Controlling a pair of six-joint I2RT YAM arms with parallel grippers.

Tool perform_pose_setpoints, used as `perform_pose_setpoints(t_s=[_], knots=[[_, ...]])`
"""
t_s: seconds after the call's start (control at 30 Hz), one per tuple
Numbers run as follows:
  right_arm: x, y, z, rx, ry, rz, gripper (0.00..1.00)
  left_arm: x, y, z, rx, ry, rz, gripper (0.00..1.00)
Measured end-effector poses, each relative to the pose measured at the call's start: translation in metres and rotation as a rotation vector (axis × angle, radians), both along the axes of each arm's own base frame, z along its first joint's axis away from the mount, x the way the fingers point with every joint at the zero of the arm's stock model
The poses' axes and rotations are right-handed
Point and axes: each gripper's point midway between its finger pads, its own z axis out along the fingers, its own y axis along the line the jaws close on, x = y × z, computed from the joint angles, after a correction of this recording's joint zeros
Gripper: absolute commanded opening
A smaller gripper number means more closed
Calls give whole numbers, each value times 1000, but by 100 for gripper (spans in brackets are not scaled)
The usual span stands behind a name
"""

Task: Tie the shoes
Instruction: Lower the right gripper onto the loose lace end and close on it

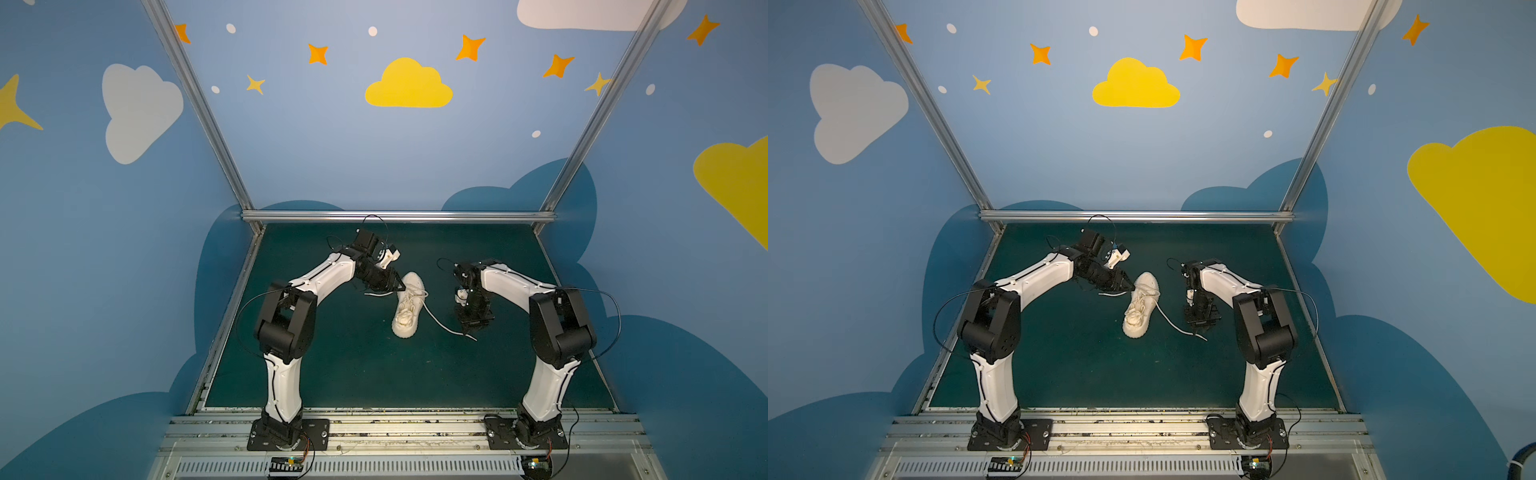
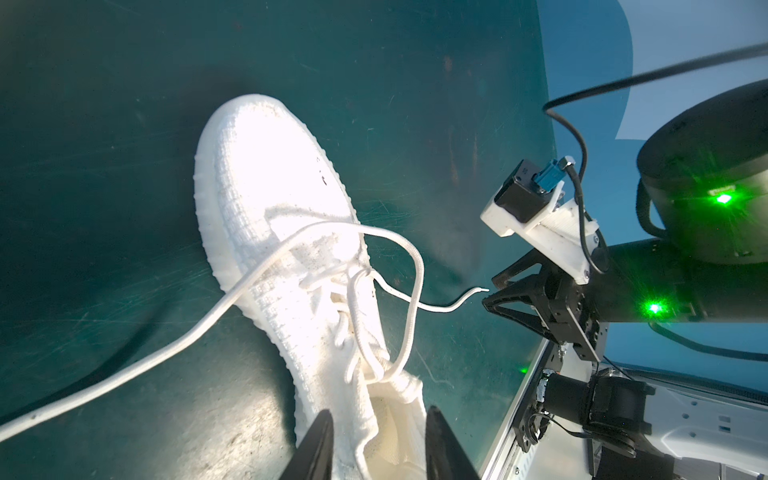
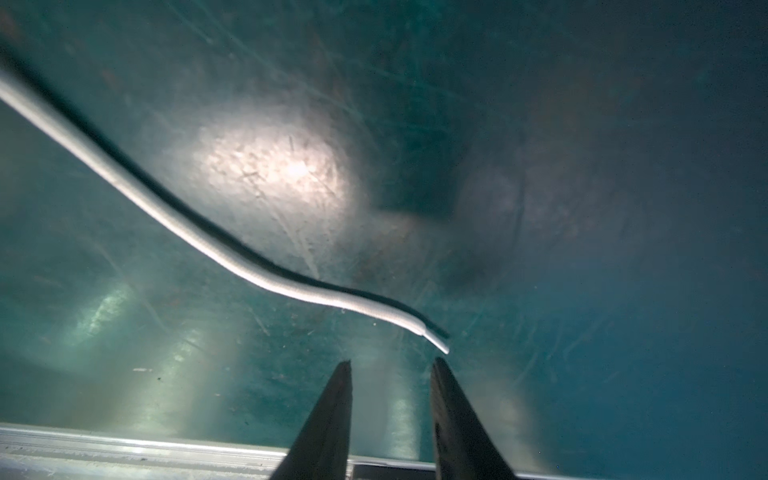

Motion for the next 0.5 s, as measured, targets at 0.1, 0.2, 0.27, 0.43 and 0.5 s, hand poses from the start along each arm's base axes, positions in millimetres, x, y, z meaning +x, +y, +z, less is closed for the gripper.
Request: perform_pose_setpoints(t_s=[0.1,0.2,0.27,0.43,0.5], knots=[[-4,-1,-3,-4,10,-7,34,-2,1,-3,2,7,0,38],[-9,-2,-8,-9,34,-15,34,-5,2,-5,6,15,0,38],[-11,-1,-13,-12,45,-17,34,-5,2,-5,6,15,-1,38],[-20,3,-18,-15,63,-8,26,-6,2,-2,3,9,-1,38],[-22,6,-18,-17,63,-4,23,-7,3,0,2,6,-1,38]])
